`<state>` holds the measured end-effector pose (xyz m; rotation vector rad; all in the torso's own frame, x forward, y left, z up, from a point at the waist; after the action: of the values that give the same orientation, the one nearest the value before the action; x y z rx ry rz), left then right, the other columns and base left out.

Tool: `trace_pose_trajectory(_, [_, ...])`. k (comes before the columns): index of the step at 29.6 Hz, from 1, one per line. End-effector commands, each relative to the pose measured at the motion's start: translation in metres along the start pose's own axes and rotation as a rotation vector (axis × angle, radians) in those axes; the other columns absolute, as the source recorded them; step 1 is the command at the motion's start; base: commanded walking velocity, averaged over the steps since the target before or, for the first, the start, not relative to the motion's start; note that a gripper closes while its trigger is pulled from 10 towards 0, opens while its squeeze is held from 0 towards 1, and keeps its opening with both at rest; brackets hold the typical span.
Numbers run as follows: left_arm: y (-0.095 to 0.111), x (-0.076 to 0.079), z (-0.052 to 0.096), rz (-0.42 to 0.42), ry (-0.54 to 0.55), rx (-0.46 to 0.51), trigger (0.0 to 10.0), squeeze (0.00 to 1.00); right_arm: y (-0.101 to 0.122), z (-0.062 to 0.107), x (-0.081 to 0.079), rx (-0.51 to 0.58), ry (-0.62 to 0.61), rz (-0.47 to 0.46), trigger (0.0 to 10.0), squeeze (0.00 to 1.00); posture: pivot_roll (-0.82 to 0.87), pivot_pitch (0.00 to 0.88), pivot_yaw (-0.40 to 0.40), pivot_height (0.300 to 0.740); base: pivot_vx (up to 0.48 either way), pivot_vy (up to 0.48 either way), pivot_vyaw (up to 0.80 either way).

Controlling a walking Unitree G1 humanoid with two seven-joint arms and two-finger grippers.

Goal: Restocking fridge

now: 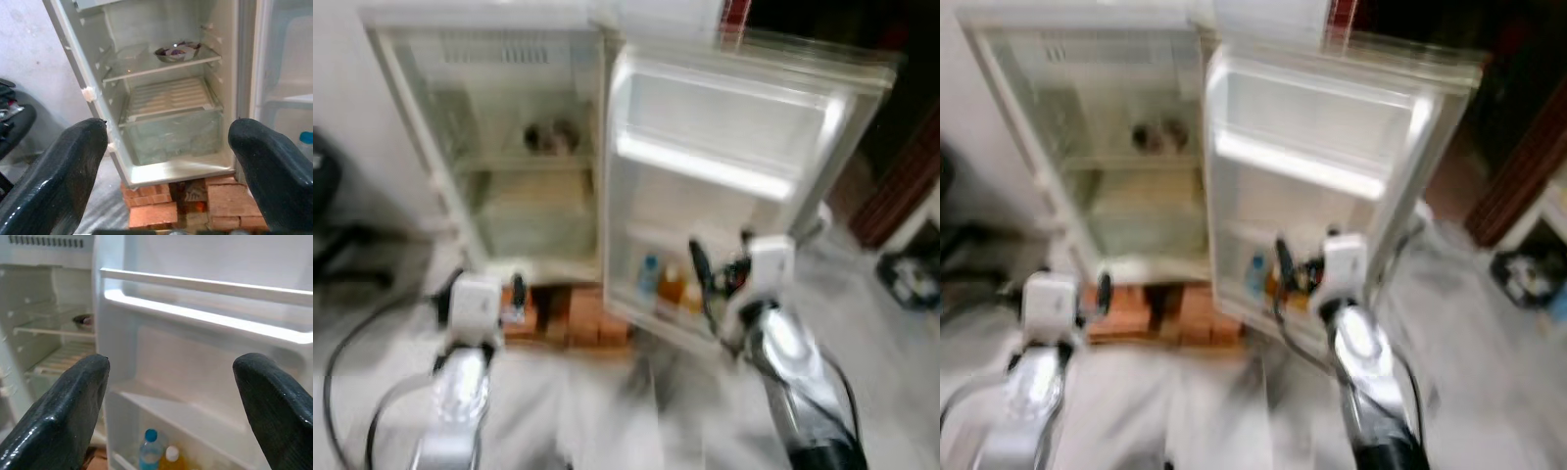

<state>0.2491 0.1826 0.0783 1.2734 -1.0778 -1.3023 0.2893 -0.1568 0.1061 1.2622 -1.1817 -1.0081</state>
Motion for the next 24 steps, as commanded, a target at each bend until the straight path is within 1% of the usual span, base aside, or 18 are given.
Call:
trace_pose_trajectory(1, [0.004,0.001,-0.006,0.014,-0.022,0.013,10.0,0.00,0.000,-0.003,-0.001,0.011,-0.020,-0.008,10.0,0.00,0.09,0.008,-0.063,0.740,0.000,0.000,0.00])
trace_pose_trajectory(2, [0.004,0.001,-0.006,0.012,-0.022,0.011,10.0,0.00,0.000,-0.003,-0.001,0.010,-0.019,-0.008,10.0,0.00,0.09,0.004,-0.062,0.740,0.000,0.000,0.00])
trace_pose_trajectory(4, [0.003,0.002,-0.006,0.019,-0.026,0.010,10.0,0.00,0.000,-0.004,-0.005,0.007,-0.005,-0.005,10.0,0.00,0.09,0.001,-0.063,0.740,0.000,-0.424,0.00])
trace_pose_trajectory(9, [0.004,0.005,-0.007,0.035,-0.043,0.012,10.0,0.00,-0.005,-0.004,-0.001,-0.014,-0.021,-0.015,10.0,0.00,0.10,0.000,-0.072,0.740,0.000,-0.428,0.00])
trace_pose_trajectory(10, [0.003,0.005,-0.006,0.038,-0.047,0.010,10.0,0.00,-0.010,-0.004,0.001,-0.034,-0.044,-0.029,10.0,0.00,0.10,0.000,-0.071,0.740,0.000,-0.416,0.00])
trace_pose_trajectory(13, [0.003,0.005,-0.006,0.040,-0.047,0.010,10.0,0.00,-0.010,-0.005,0.001,-0.036,-0.053,-0.039,10.0,0.00,0.10,0.000,-0.070,0.740,0.000,-0.416,0.00])
trace_pose_trajectory(14, [0.003,0.004,-0.006,0.040,-0.049,0.010,10.0,0.00,-0.009,-0.007,-0.002,-0.023,-0.022,-0.045,10.0,0.00,0.10,0.000,-0.069,0.740,0.000,-0.420,0.00])
trace_pose_trajectory(16, [0.003,0.004,-0.006,0.039,-0.050,0.010,10.0,0.00,-0.007,-0.008,-0.003,-0.014,-0.015,-0.053,10.0,0.00,0.10,0.000,-0.069,0.740,0.000,-0.416,0.00])
trace_pose_trajectory(19, [0.003,0.004,-0.006,0.036,-0.055,0.014,10.0,0.00,-0.010,-0.010,-0.003,-0.038,-0.019,-0.065,10.0,0.00,0.10,0.000,-0.070,0.740,0.000,-0.420,0.00])
trace_pose_trajectory(20, [0.003,0.004,-0.006,0.038,-0.053,0.013,10.0,0.00,-0.013,-0.010,-0.002,-0.062,-0.022,-0.067,10.0,0.00,0.10,0.000,-0.070,0.740,0.000,-0.416,0.00])
trace_pose_trajectory(23, [0.003,0.004,-0.005,0.040,-0.051,0.013,10.0,0.00,-0.016,-0.010,-0.003,-0.074,-0.017,-0.077,10.0,0.00,0.10,0.000,-0.069,0.740,0.084,-0.415,0.00])
trace_pose_trajectory(24, [0.002,0.005,-0.004,0.040,-0.051,0.012,10.0,0.00,-0.016,-0.011,-0.004,-0.076,-0.003,-0.047,10.0,0.00,0.10,0.000,-0.069,0.740,0.255,-0.405,0.00])
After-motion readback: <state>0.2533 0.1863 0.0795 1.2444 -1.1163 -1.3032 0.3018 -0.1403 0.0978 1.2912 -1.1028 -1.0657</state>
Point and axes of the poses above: a point about 5 cm out from each wrist's last joint towards the gripper, its own z axis pointing back from the gripper into the wrist, its own y axis along the axis of the wrist's last joint, x = y × z, the point moved 1 cm from there along -z, pointing out of the wrist towards the gripper, and after that the axes turned 6 degrees about z, right-handed, at the moved point
